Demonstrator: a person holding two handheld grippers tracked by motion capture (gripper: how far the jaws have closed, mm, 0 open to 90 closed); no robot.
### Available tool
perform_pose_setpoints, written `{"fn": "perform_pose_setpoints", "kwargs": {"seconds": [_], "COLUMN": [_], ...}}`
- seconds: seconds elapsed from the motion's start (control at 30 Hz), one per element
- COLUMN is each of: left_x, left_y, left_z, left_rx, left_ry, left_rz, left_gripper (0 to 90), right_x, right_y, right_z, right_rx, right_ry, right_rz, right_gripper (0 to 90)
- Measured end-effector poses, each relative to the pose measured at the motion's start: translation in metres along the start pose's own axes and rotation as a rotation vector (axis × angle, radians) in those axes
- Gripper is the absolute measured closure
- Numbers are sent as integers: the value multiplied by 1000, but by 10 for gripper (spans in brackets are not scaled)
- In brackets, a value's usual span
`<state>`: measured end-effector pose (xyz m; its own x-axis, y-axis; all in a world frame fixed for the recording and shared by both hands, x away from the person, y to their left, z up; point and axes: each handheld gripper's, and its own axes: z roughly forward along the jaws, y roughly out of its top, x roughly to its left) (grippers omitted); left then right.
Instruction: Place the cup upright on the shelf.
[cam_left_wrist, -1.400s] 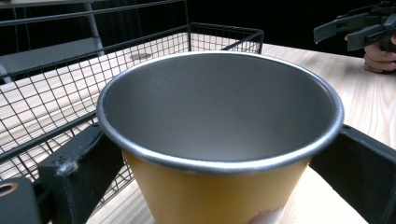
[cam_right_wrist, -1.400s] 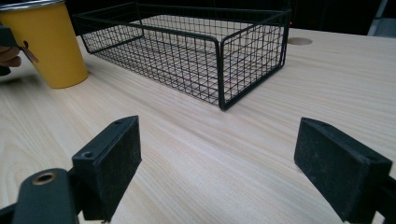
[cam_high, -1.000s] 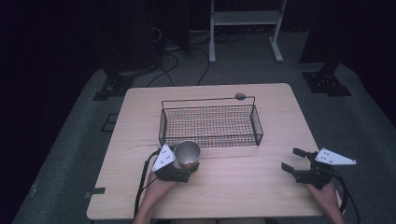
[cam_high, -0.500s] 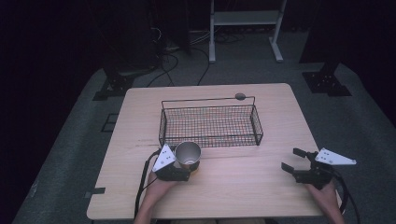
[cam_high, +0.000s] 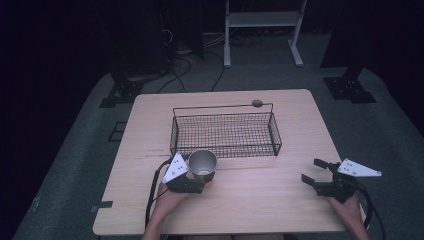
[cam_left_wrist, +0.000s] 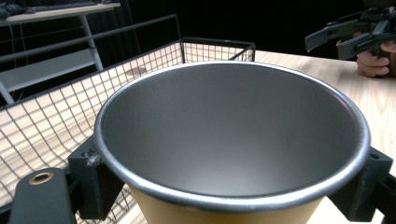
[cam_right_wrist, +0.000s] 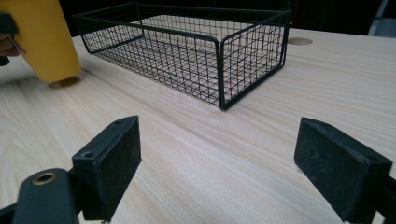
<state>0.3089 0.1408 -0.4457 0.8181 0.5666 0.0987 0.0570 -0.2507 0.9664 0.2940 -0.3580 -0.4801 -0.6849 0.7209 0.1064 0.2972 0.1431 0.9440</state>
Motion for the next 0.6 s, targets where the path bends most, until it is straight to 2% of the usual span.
{"fn": "perform_pose_setpoints", "kwargs": {"seconds": [0.27,0.6], "left_x": [2,9], "left_y": [16,31], "left_z": [6,13], "left_rx": [-5,-17], "left_ry": [-27,-60], "left_rz": [24,25], "left_gripper": [130,130], "right_x": [0,-1], "right_y": [0,0], "right_z": [0,0], "right_rx": [-2,-4], "right_ry": [0,0], "right_rz": [4,9], "right_gripper": [137,137]}}
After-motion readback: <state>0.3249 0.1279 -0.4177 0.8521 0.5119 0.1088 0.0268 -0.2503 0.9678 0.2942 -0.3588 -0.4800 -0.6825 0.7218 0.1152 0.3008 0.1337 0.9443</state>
